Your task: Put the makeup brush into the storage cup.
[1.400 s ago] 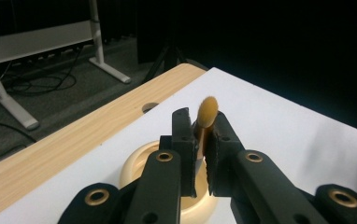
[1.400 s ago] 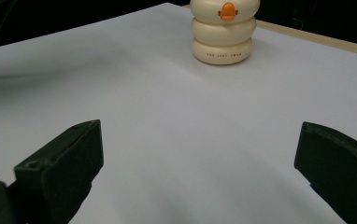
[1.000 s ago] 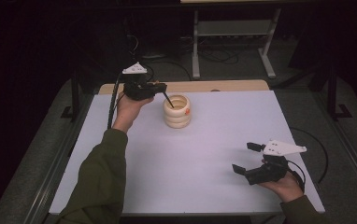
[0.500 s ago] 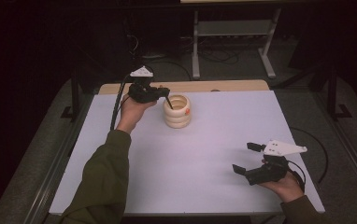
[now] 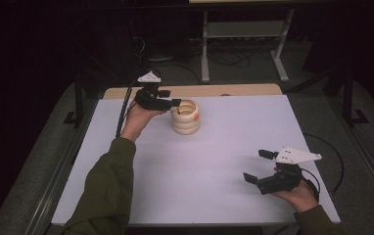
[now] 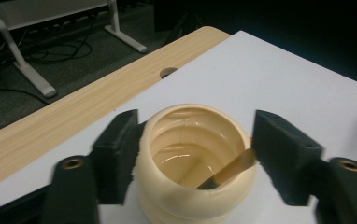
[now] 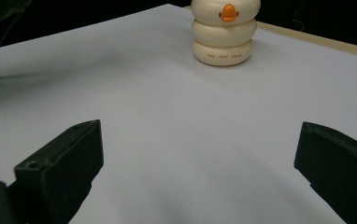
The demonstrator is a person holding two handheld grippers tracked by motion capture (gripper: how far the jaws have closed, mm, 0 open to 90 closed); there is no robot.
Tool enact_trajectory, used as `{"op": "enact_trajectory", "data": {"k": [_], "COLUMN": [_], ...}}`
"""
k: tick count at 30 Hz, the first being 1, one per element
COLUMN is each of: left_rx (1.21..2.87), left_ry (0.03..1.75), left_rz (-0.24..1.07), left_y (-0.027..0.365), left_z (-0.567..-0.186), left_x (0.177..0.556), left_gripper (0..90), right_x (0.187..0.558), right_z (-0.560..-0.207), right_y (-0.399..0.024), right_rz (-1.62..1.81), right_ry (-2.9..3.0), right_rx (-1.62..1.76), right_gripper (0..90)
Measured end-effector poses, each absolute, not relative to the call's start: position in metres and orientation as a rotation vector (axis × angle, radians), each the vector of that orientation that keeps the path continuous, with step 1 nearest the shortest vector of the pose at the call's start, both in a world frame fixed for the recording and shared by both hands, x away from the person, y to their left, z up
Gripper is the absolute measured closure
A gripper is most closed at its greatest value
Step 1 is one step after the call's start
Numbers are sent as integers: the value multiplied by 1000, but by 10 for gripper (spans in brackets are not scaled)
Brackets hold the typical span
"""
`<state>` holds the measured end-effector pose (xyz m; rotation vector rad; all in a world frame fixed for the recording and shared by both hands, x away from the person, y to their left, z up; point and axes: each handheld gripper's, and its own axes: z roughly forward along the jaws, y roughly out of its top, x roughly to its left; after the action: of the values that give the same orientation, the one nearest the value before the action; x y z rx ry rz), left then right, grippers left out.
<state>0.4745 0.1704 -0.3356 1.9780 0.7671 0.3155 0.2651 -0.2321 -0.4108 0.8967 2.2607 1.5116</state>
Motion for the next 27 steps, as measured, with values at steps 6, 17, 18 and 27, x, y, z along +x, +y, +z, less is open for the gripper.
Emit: {"op": "enact_trajectory", "data": {"k": [6,17,18,27], "left_rx": [1983,1968,1965,1955], "left_ry": [757,749,750,748], "left_rz": [308,320,334,336], "left_y": [172,188,194,210], "left_z": [-336,-330,-329,-326], "left_x": [468,446,440,420], "left_gripper": [121,98,98,98], "right_x": [265,265,264,264], "right_z": [-411,-409,-409,-406], "right_y": [-233,-234,-235,-236], "right_rz": [1512,1504,1503,1508], "right_ry": [2256,2233,2230,2208], "right_rx": [905,901,906,929], "right_gripper": [6,6,7,6]}}
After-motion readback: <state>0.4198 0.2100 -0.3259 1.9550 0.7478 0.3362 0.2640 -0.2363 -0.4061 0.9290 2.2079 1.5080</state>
